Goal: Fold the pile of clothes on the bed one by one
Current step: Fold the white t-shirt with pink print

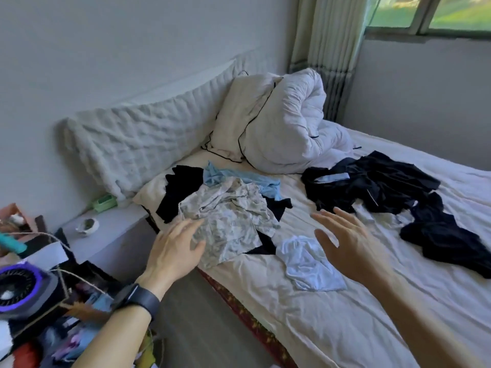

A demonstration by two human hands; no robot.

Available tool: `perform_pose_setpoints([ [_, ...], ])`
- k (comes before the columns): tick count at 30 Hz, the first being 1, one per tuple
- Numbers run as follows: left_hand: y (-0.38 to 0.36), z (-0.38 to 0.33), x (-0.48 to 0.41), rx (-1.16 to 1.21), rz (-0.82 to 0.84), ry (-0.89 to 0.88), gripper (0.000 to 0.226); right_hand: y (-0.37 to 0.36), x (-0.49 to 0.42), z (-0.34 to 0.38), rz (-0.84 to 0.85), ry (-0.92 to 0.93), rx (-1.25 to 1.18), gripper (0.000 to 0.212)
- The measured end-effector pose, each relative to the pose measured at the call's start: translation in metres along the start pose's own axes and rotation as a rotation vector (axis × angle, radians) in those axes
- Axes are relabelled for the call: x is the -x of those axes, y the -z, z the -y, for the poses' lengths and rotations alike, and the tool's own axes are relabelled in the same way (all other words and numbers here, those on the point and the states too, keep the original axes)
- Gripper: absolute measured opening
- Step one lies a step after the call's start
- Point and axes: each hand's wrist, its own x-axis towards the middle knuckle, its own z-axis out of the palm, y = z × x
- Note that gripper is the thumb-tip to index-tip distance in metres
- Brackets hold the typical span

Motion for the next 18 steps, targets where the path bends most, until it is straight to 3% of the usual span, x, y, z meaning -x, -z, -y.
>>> perform_pose_setpoints([
  [3,-0.032,0.000,-0.053,0.024,0.114,-0.067,0.055,-0.044,-0.002,-0.014,0.106,-0.151,-0.010,0.040],
  [9,-0.127,-0.007,-0.146,-0.055,0.338,-0.158,0.055,-0.145,0.001,-0.048,0.524,-0.403,0.008,0.050],
  [13,-0.185,-0.013,-0.188,-0.117,0.602,-0.193,0.055,-0.200,0.001,-0.076,0.768,-0.569,-0.025,0.051],
  [18,-0.256,-0.012,-0.246,-0.215,0.774,-0.210,0.059,-0.260,-0.025,-0.123,0.867,-0.793,-0.117,0.054],
])
